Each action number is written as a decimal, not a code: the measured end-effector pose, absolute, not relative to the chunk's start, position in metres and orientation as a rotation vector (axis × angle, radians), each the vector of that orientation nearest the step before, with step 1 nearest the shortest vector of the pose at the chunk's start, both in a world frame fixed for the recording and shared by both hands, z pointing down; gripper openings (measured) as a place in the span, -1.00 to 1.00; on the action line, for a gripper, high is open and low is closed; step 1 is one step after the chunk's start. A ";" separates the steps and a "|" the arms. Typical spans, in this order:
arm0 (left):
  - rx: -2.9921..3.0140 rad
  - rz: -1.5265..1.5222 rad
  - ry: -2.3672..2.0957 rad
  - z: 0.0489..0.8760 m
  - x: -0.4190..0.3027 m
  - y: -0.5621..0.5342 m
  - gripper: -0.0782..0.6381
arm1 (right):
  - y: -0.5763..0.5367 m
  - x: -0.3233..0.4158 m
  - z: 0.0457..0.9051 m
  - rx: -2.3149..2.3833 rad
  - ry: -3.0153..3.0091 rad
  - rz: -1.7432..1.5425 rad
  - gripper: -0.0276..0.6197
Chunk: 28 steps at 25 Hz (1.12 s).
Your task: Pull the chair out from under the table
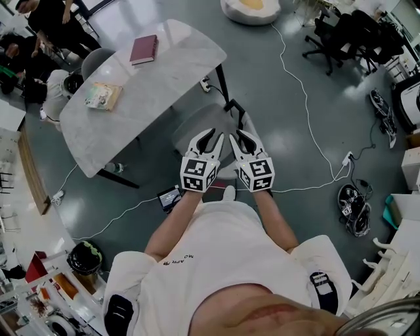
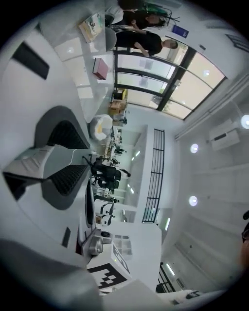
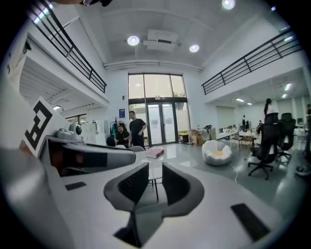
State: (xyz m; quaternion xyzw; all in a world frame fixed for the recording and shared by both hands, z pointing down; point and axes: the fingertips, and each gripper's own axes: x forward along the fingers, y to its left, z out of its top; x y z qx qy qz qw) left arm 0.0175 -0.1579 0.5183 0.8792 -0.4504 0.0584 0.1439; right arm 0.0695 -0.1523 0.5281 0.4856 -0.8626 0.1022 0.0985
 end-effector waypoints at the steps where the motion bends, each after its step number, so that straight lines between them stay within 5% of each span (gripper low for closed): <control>1: 2.552 0.140 -1.319 0.506 0.015 -0.158 -0.50 | -0.152 0.068 0.520 1.456 -2.561 0.292 -0.64; 28: 2.710 -0.077 -1.631 0.366 -0.019 -0.144 -0.77 | -0.145 0.043 0.369 1.683 -2.722 0.006 -0.87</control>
